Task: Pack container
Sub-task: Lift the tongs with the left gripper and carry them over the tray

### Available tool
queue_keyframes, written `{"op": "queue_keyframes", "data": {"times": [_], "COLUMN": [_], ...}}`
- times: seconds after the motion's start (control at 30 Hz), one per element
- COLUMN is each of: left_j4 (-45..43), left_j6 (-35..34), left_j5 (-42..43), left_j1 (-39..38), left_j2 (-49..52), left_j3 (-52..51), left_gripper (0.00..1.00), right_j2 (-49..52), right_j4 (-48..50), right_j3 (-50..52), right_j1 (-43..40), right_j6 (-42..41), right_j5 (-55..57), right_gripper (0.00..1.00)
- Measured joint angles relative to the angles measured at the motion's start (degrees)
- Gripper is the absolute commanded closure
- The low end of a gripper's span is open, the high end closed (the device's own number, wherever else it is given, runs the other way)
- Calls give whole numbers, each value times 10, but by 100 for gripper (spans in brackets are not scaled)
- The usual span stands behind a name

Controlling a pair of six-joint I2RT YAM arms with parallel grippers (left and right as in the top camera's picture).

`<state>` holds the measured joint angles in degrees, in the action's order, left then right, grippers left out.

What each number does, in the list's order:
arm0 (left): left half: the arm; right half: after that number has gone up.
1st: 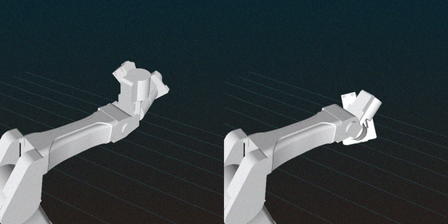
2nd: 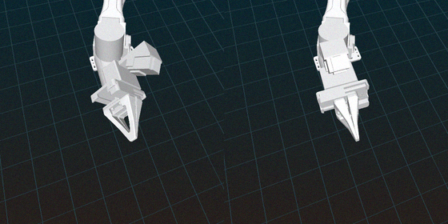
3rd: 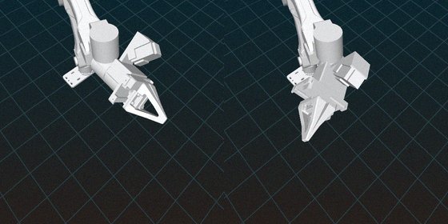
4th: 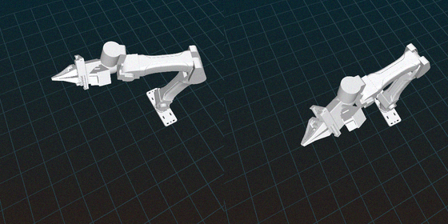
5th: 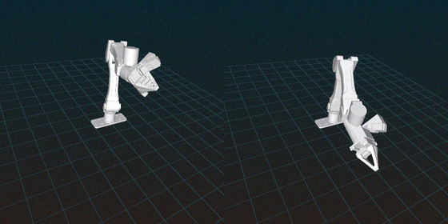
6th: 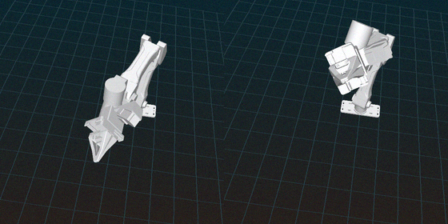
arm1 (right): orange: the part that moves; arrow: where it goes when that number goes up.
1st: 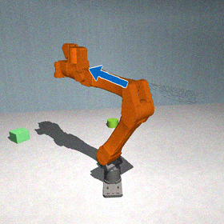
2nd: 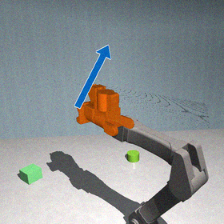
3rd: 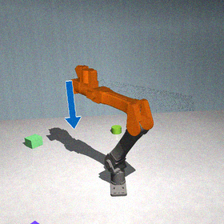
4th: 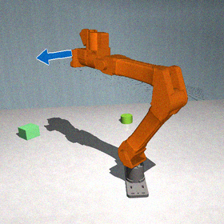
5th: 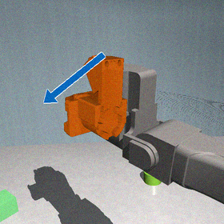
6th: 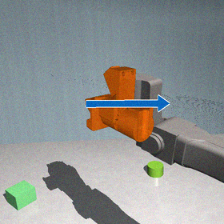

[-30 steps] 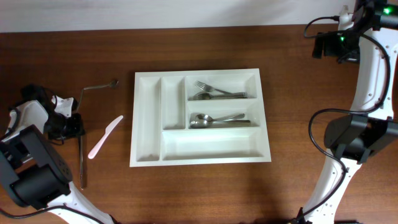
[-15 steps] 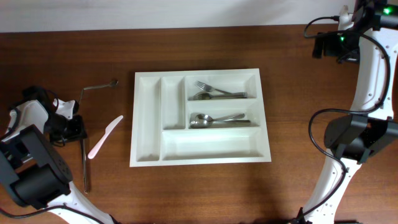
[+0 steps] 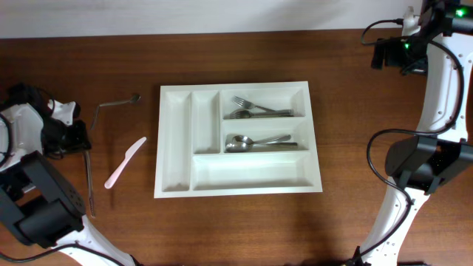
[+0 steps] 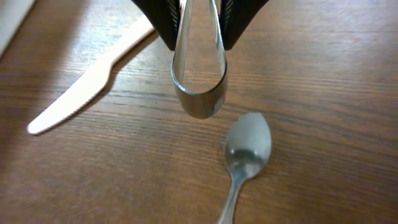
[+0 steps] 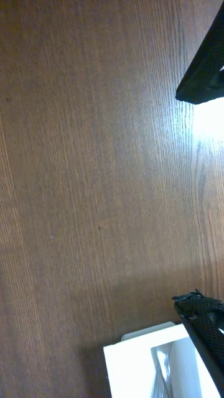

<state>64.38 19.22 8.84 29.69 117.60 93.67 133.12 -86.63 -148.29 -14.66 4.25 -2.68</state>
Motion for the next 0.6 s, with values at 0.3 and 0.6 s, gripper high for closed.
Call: {"op": "queue_keyframes", "data": {"times": [0.3,0.6], "left_j4": [61,101], "left_j6": [1,53], "left_j5": [0,0], "left_j1": [-22,-114], "left_j2": [0,0], "left_j3": [70,130], "left_gripper": [98,99], "right_j2": [0,0], "right_j4": [0,0], "right_j3": [0,0], "right_j1": [0,0], "right_j6": [0,0], "right_j5": [0,0], "right_gripper": [1,1]}}
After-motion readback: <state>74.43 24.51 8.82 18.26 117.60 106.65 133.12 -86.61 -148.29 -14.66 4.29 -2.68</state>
